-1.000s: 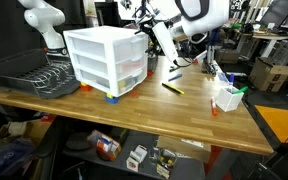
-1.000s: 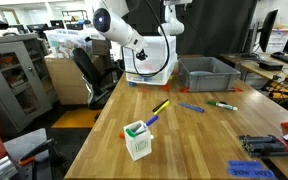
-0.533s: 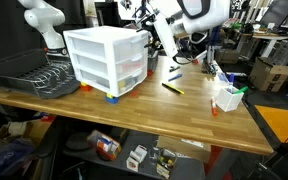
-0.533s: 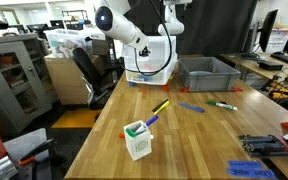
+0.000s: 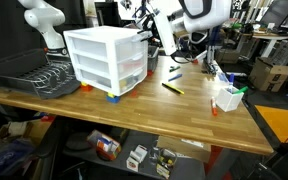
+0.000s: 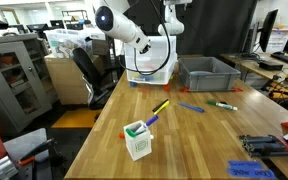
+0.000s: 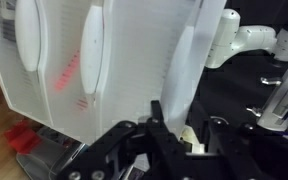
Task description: Open the top drawer of the cabinet on the table
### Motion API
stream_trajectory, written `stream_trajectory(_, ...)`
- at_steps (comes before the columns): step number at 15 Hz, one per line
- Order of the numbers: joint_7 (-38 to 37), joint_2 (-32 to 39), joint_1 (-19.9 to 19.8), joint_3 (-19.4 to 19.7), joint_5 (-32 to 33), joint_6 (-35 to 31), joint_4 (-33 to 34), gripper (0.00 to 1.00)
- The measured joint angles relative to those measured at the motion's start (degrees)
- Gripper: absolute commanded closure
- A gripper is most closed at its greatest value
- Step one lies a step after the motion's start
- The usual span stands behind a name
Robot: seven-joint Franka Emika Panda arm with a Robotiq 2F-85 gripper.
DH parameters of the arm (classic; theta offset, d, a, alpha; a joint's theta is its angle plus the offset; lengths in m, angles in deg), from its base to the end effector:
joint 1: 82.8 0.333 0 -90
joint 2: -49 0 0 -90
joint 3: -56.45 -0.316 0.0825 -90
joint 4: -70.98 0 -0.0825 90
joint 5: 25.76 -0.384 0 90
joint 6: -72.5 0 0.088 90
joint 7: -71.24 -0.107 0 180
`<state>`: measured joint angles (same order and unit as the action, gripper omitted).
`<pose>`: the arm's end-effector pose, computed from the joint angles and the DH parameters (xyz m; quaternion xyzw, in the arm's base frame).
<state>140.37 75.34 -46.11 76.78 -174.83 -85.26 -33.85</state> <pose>0.6116 0.1738 0.2950 -0.7504 0.3476 -0.3476 0.4418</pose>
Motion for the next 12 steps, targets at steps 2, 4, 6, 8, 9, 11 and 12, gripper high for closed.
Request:
stream_trajectory(2, -2.1, 0.0, 1.8, 2.7, 0.0, 1.5, -0.8, 0.92)
stream_trajectory(4, -4.4, -0.1, 3.6, 5.8, 0.0, 3.0, -1.5, 0.92)
stream_trajectory(6, -6.3, -0.5, 5.4, 8.7, 0.0, 4.2, -2.2, 0.92)
stream_trajectory(8, -7.9, -1.3, 7.2, 11.5, 0.0, 6.5, -2.5, 0.92)
stream_trajectory(9, -8.4, -2.0, 7.8, 12.5, 0.0, 7.5, -2.8, 0.92)
stream_trajectory(11, -8.9, -3.6, 8.6, 13.8, 0.0, 9.4, -4.0, 0.92)
stream_trajectory(12, -8.7, -4.6, 7.4, 12.4, 0.0, 9.7, -4.6, 0.92)
